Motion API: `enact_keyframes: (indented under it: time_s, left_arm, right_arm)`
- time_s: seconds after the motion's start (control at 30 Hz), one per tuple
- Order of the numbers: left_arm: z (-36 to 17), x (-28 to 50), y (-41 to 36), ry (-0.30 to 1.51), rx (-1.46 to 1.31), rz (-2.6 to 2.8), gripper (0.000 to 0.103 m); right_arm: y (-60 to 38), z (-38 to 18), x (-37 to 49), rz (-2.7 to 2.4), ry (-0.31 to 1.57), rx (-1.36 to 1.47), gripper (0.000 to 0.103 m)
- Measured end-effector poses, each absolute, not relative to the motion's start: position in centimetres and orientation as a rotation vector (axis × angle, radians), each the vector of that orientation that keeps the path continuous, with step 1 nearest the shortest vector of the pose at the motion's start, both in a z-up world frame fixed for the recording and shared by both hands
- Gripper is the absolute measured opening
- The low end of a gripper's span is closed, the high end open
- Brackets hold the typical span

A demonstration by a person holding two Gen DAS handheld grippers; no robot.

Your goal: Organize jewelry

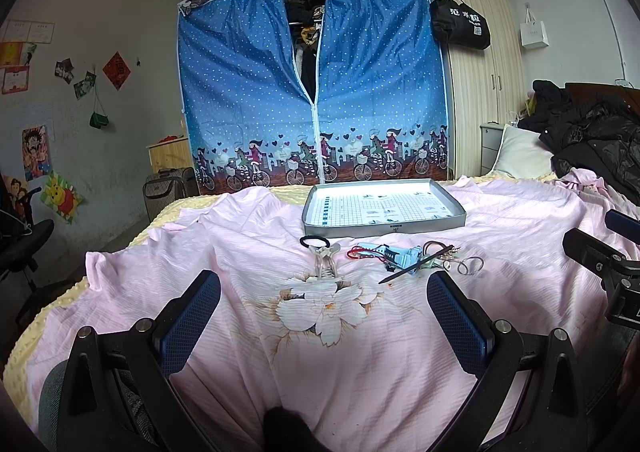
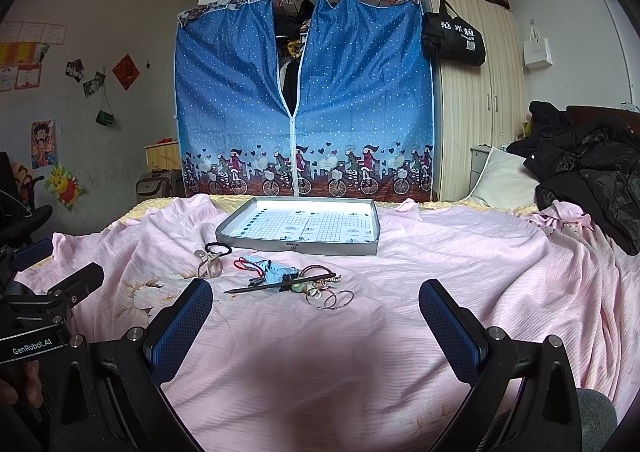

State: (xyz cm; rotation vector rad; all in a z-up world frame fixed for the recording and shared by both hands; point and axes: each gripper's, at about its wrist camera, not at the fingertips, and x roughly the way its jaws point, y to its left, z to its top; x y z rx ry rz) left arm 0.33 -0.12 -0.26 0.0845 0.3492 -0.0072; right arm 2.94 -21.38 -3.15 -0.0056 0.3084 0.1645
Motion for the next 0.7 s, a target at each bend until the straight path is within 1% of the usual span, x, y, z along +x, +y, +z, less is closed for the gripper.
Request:
enact_keyframes:
  time_s: [0.7]
  left_arm:
    - [-0.16, 0.32, -0.06, 0.36, 0.083, -0.007, 0.101]
  right_arm:
    - [-22.17, -3.21, 2.88, 0.164, 0.317, -0.003, 0.103]
